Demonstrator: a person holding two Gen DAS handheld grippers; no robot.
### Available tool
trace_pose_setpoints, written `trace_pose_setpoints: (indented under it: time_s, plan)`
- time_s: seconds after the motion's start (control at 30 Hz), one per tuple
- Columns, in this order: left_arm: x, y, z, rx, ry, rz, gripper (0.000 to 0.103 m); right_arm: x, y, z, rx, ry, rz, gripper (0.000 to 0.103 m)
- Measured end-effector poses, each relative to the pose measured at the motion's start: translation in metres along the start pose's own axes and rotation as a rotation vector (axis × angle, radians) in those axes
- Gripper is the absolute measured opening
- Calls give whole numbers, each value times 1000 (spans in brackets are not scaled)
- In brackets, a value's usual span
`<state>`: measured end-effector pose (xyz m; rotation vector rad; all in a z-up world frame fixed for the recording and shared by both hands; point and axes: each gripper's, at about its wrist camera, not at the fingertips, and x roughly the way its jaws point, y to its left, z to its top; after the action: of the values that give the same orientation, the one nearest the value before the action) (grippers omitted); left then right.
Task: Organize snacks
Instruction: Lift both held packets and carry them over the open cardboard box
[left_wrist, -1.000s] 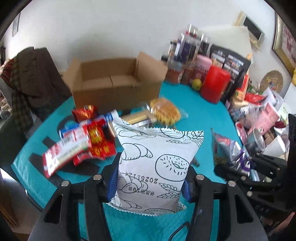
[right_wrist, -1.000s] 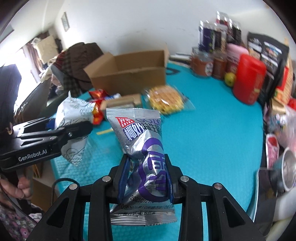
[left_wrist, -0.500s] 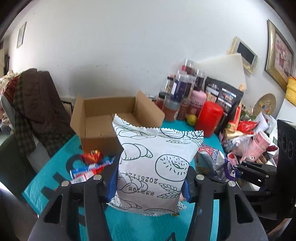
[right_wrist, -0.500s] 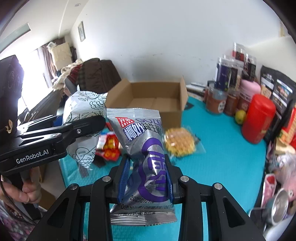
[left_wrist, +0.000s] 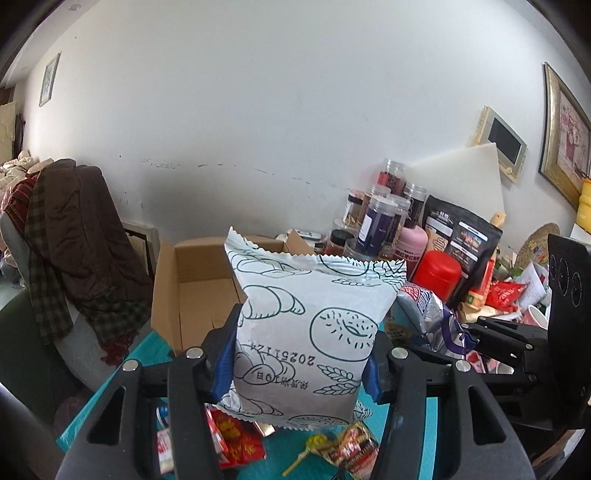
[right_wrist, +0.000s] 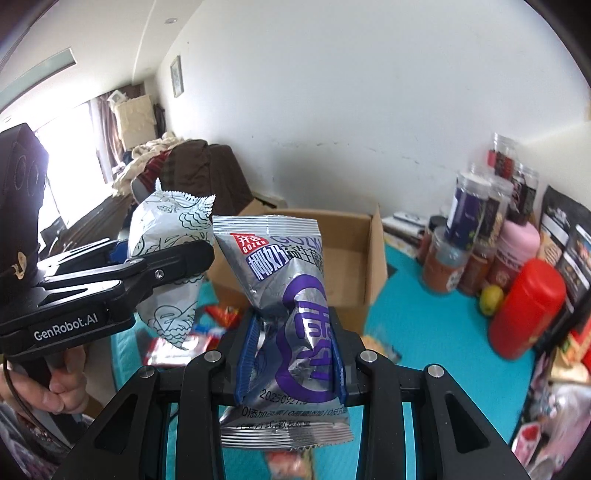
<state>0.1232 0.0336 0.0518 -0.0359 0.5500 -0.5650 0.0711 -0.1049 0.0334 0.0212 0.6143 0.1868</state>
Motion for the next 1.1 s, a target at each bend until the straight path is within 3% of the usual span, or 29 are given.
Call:
trace_pose_setpoints:
  time_s: [0.23, 0.57, 1.1]
  plan:
    - [25, 18, 30, 3, -24, 32, 54, 26, -15, 36, 2, -36, -24, 34]
    - [72, 50, 58, -15, -2, 64, 54, 74, -35, 76, 2, -19, -37, 34]
    - [153, 83, 75, -28, 96, 128, 54, 177, -62, 99, 26, 123, 6, 34]
